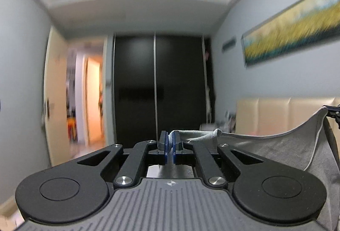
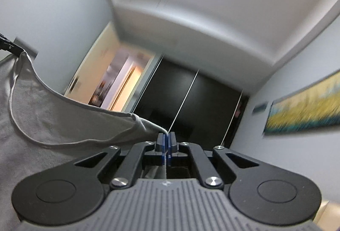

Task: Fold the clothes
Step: 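Lift the grey garment up with both grippers to shake it out, then lower the grey shirt onto the bed and open both grippers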

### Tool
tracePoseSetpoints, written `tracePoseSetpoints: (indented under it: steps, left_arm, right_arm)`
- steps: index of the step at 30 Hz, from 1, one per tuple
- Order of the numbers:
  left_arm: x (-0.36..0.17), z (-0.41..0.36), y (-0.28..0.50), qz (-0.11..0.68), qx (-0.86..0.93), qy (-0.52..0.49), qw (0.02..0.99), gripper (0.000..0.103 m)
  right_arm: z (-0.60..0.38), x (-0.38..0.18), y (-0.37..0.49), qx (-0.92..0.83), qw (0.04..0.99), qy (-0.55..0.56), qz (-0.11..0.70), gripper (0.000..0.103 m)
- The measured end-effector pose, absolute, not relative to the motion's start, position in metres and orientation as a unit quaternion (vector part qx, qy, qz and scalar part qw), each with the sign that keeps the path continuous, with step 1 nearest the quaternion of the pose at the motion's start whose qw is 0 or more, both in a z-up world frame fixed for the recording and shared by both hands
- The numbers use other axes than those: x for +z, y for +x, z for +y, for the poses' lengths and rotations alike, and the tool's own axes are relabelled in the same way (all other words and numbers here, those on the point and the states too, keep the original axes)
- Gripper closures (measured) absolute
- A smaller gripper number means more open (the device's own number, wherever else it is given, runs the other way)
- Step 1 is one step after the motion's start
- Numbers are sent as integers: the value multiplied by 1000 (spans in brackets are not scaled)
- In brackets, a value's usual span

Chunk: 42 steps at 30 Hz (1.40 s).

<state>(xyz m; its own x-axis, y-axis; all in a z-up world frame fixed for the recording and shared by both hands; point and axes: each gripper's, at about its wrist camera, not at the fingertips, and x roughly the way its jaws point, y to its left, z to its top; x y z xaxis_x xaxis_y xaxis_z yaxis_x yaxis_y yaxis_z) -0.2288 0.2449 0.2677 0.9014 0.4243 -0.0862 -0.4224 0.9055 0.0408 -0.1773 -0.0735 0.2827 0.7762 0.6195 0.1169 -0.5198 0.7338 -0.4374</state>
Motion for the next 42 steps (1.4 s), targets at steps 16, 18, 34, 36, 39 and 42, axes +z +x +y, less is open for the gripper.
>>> tracePoseSetpoints:
  steps: [16, 18, 34, 36, 39, 42]
  left_arm:
    - [70, 404, -22, 304, 249, -66, 917, 100]
    - [45, 420, 1, 332, 250, -68, 907, 100]
    - [-89, 452, 96, 486, 245, -83, 835, 94]
    - [-94, 455, 96, 506, 234, -104, 824, 89]
    - [-81, 458, 86, 498, 237, -114, 827, 80]
    - [-55, 456, 65, 478, 237, -114, 838, 66]
  right_arm:
    - [96, 104, 66, 307, 900, -278, 137, 100]
    - [117, 81, 96, 303, 896, -281, 165, 100]
    - [187, -80, 202, 298, 846, -285, 337, 99]
    - [187, -85, 206, 297, 844, -280, 348, 92]
    - [180, -81, 209, 299, 846, -268, 351, 69]
    - [158, -58, 203, 304, 848, -246, 357, 67]
